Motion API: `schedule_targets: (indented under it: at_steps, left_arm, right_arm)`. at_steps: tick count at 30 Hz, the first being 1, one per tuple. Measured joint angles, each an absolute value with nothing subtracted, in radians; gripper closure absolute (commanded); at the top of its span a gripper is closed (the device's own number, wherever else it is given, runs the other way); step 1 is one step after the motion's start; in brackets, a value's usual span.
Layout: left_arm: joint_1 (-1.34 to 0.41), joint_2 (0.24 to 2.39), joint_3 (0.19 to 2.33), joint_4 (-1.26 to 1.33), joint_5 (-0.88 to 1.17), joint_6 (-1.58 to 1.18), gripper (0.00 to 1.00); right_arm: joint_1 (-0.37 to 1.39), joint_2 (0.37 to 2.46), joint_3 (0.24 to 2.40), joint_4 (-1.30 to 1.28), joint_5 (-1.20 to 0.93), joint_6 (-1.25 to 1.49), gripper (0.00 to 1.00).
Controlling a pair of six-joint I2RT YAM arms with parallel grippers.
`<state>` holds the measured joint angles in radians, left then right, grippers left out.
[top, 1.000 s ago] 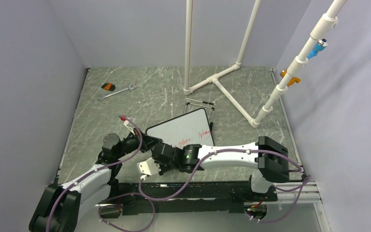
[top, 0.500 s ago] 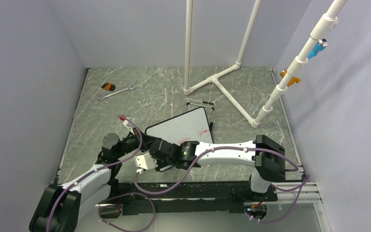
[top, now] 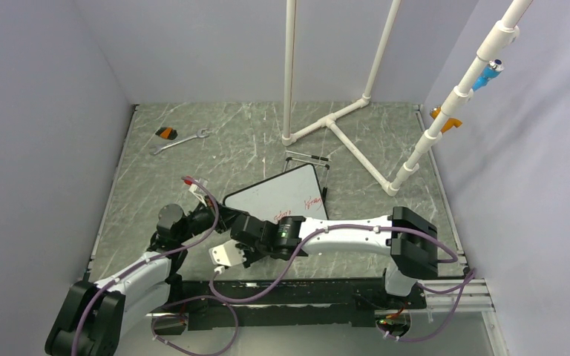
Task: Erase the whiteboard
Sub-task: Erase the whiteboard at the center of the board.
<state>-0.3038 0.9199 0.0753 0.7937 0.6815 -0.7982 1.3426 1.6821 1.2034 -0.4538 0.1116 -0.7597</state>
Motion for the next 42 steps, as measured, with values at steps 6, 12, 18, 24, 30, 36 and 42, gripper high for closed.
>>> schedule_targets:
  at_steps: [6, 12, 18, 24, 30, 36, 42]
  left_arm:
    - [-0.306, 0.919, 0.075, 0.786, 0.690, -0.796, 1.00]
    - [-0.306, 0.913, 0.075, 0.788, 0.686, -0.787, 1.00]
    - [-0.304, 0.913, 0.075, 0.788, 0.675, -0.787, 1.00]
    - [-0.304, 0.913, 0.075, 0.787, 0.675, -0.787, 1.00]
    - [-0.304, 0.911, 0.075, 0.782, 0.673, -0.783, 1.00]
    - [-0.304, 0.913, 0.077, 0.782, 0.668, -0.795, 1.00]
    - [-0.304, 0.912, 0.078, 0.777, 0.669, -0.797, 1.00]
  right_arm:
    - [1.351, 1.702, 1.216, -0.477, 0.106, -0.735, 1.00]
    - [1.346, 1.708, 1.239, -0.465, 0.154, -0.674, 1.00]
    - [1.333, 1.706, 1.245, -0.447, 0.164, -0.650, 1.00]
    - [1.323, 1.702, 1.244, -0.451, 0.134, -0.660, 1.00]
    - [1.269, 1.685, 1.245, -0.455, 0.091, -0.646, 1.00]
    - [1.200, 1.651, 1.243, -0.452, 0.080, -0.644, 1.00]
    - [1.230, 1.643, 1.209, -0.441, 0.067, -0.684, 1.00]
